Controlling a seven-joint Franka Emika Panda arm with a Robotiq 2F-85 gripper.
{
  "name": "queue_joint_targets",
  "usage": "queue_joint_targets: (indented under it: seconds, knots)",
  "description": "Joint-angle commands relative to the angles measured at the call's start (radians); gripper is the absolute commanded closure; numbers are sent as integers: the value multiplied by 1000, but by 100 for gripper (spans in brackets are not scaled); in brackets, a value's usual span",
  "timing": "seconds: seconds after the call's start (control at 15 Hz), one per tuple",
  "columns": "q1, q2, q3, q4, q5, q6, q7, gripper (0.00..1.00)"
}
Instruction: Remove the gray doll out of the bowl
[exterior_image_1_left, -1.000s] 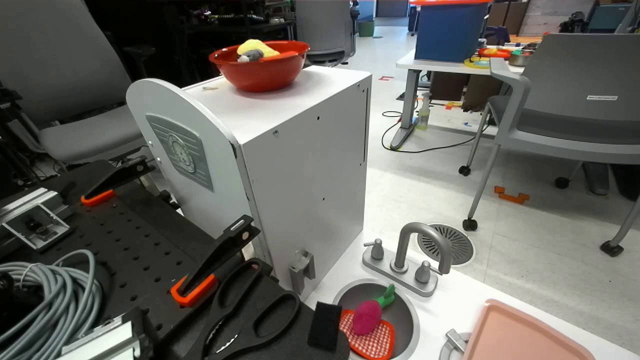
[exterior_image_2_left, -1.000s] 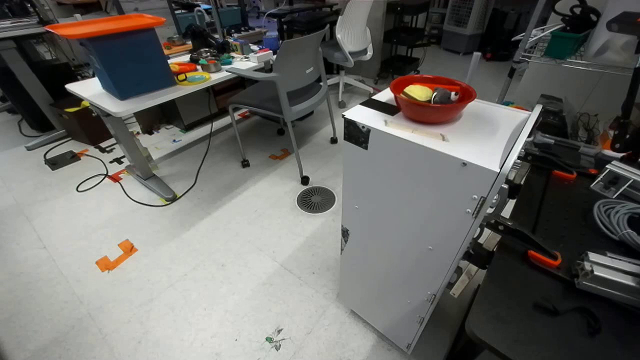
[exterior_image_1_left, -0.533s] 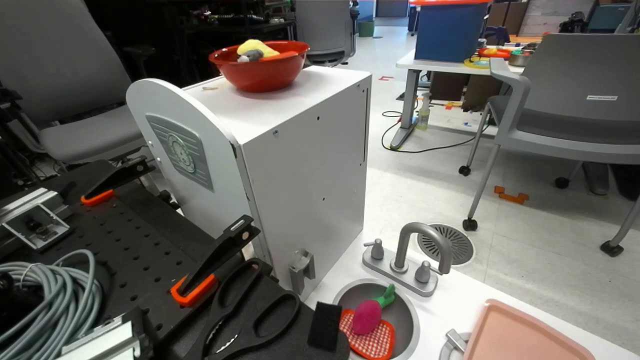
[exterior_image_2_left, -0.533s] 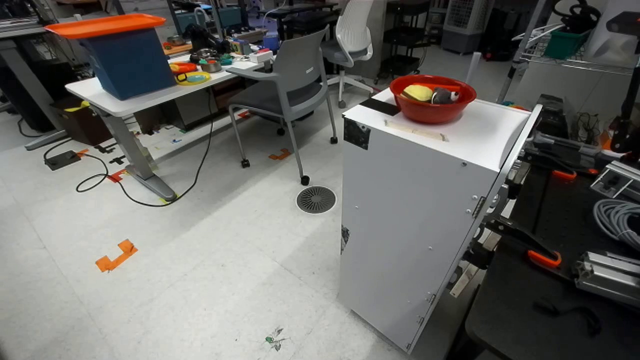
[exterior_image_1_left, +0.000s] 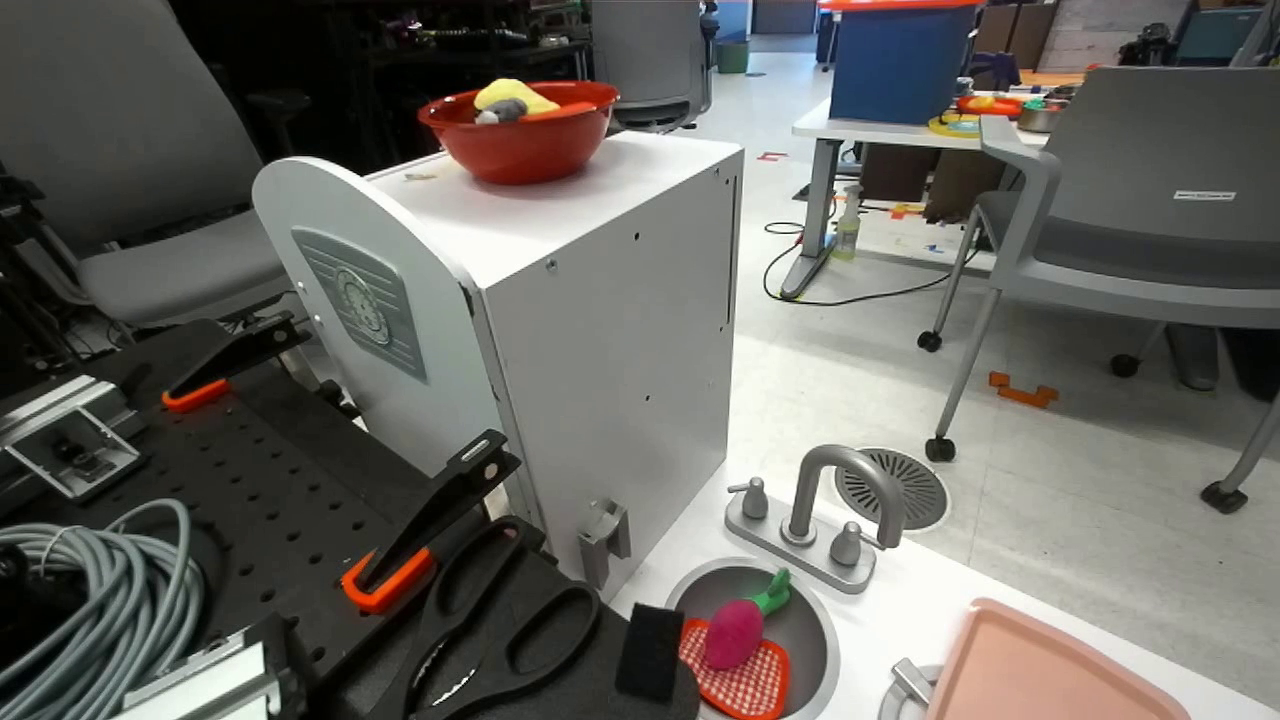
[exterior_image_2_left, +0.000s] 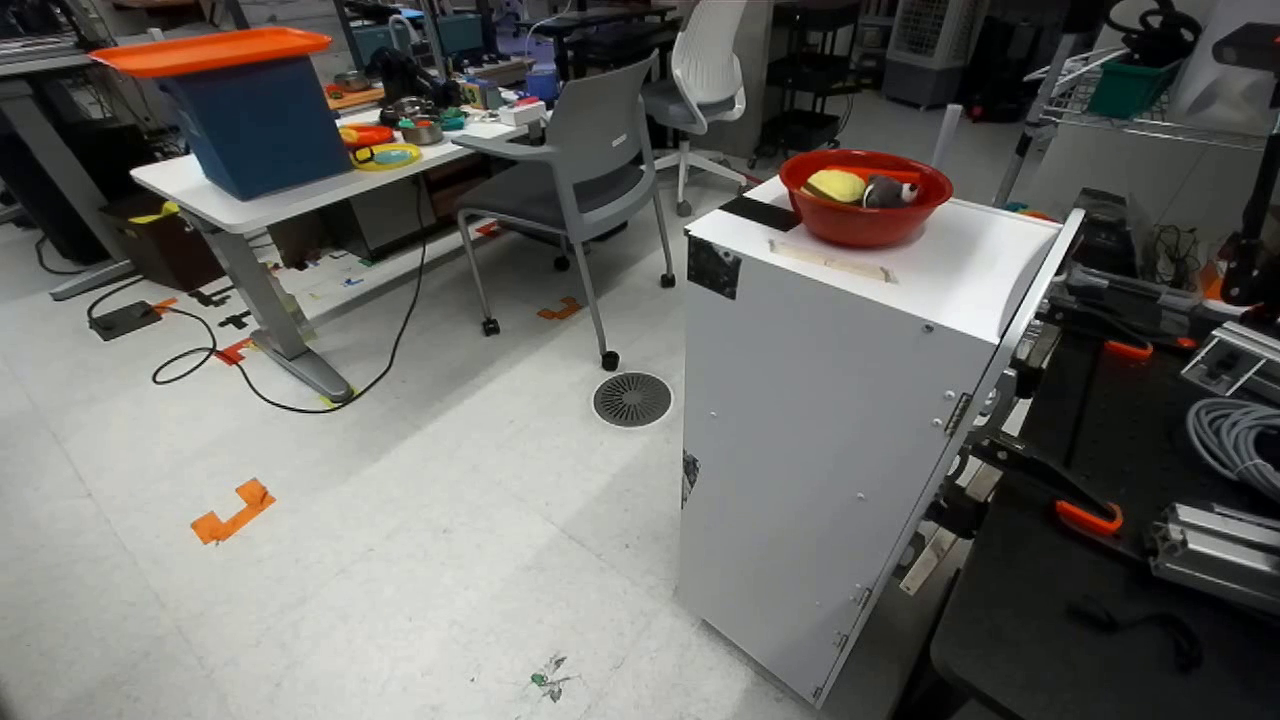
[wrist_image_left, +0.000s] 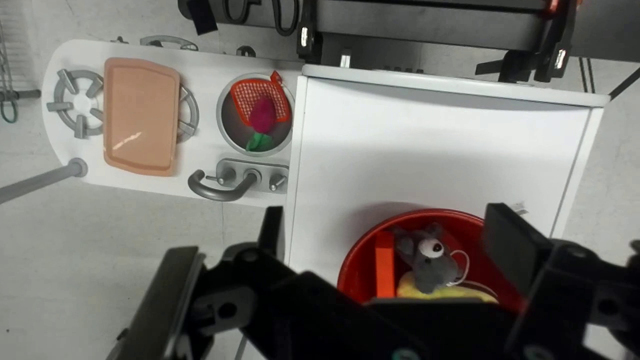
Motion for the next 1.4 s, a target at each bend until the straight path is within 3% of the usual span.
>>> queue_joint_targets:
  seconds: [0.0,0.33,1.33]
  knots:
    - [33,6,-30,-12,80,57,-157,0]
    - [42,8,-53,-11,180,43,-298,0]
    - [33,8,-43,-14,151,35,-272,0]
